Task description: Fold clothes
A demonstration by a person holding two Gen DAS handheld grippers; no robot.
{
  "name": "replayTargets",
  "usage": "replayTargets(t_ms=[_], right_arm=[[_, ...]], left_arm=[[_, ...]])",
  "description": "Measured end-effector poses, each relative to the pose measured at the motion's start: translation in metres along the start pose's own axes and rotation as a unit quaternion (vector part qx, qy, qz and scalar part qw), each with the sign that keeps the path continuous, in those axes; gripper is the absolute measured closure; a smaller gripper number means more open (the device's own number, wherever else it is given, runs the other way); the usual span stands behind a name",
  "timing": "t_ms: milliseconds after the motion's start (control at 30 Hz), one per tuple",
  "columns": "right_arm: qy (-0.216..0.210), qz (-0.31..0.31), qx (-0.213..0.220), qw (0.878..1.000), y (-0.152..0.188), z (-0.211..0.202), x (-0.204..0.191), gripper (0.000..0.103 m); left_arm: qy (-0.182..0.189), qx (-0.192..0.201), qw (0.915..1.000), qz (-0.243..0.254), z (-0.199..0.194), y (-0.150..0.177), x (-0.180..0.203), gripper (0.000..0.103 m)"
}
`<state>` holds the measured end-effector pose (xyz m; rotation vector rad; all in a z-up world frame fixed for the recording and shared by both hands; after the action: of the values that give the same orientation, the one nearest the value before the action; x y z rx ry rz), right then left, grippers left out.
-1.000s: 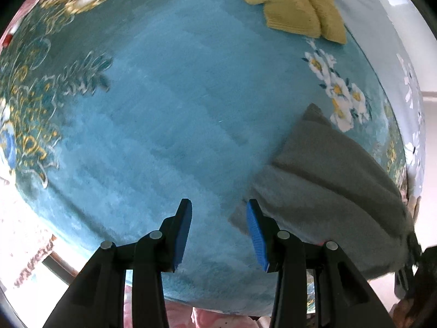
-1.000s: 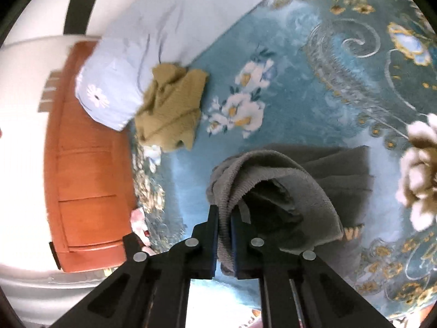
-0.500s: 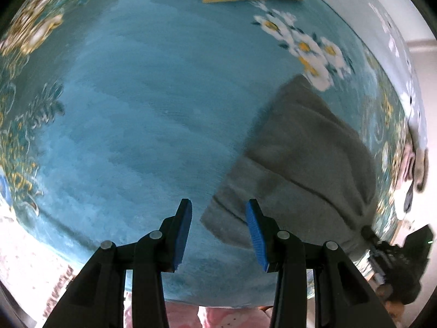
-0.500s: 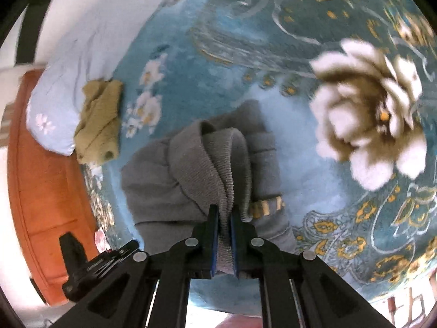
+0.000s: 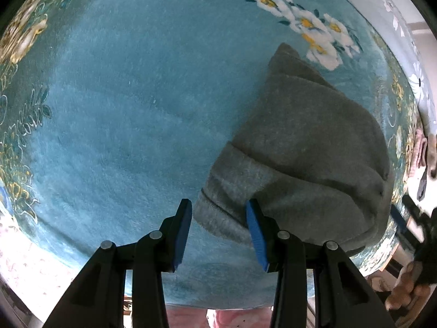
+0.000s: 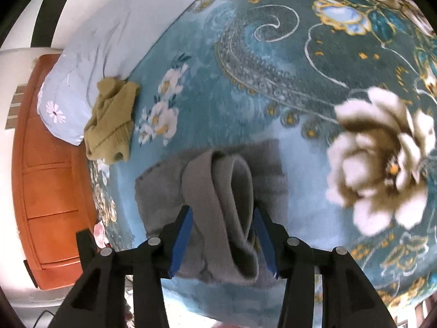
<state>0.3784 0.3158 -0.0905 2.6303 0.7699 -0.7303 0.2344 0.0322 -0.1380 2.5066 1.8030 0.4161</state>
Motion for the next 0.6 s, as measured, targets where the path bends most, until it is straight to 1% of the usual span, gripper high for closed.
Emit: replayTargets(t_ms=[67, 167, 233, 267, 300, 433, 467, 500, 533, 567, 600], right_arm=[[-0.003, 0.0, -0.001, 1.0, -0.011, 0.008, -0.001, 0.049], [-0.015, 0.015, -0.018, 1.0, -0.019, 0.027, 0.0, 0.049], [-0.053, 0.01, -0.029, 0.998, -0.018, 0.03, -0.009, 0.049], [-0.074, 0.001, -0.033, 0.997, -0.015, 0.03, -0.016, 0.047], [-0.088, -0.008, -0.036, 0.995, -0.013, 0.029, -0.021, 0.047], [-0.118, -0.001, -0.025, 0.993, -0.008, 0.018, -0.024, 0.05], [-0.125, 0.001, -0.022, 0.992, -0.007, 0.016, -0.025, 0.054], [-0.133, 0.002, -0.02, 0.991, -0.005, 0.013, -0.025, 0.061], [-0.14, 0.004, -0.017, 0.99, -0.004, 0.01, -0.026, 0.067], [-0.148, 0.006, -0.014, 0.989, -0.003, 0.007, -0.027, 0.08], [-0.155, 0.008, -0.011, 0.988, -0.002, 0.004, -0.028, 0.089]], left_arm=[[-0.003, -0.002, 1.0, 0.001, 0.002, 0.0, -0.001, 0.061], [-0.007, -0.006, 1.0, 0.002, 0.005, -0.001, -0.003, 0.061], [-0.008, -0.007, 0.9999, 0.002, 0.006, -0.002, -0.005, 0.061], [-0.009, -0.007, 0.9999, 0.001, 0.007, -0.002, -0.006, 0.061], [-0.011, -0.008, 0.9999, 0.001, 0.008, -0.002, -0.007, 0.061], [-0.013, -0.014, 0.9998, -0.006, 0.013, -0.004, -0.011, 0.061], [-0.013, -0.014, 0.9998, -0.006, 0.013, -0.005, -0.011, 0.061], [-0.014, -0.014, 0.9998, -0.006, 0.013, -0.005, -0.011, 0.061], [-0.014, -0.014, 0.9998, -0.007, 0.014, -0.005, -0.012, 0.061], [-0.015, -0.014, 0.9998, -0.008, 0.014, -0.005, -0.012, 0.061], [-0.015, -0.014, 0.9998, -0.008, 0.014, -0.005, -0.012, 0.061]])
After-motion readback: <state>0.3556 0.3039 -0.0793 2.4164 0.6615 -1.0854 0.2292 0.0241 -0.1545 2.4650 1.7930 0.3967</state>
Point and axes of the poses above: each gripper's, at about its wrist camera, not at the fingertips, and z roughly the way its jaws point, x to its right, y to its underside, the point moved 4 cm from there along z, roughly the way its jaws point, and after that the axes turned 8 degrees about z, right-handed, at the moved point
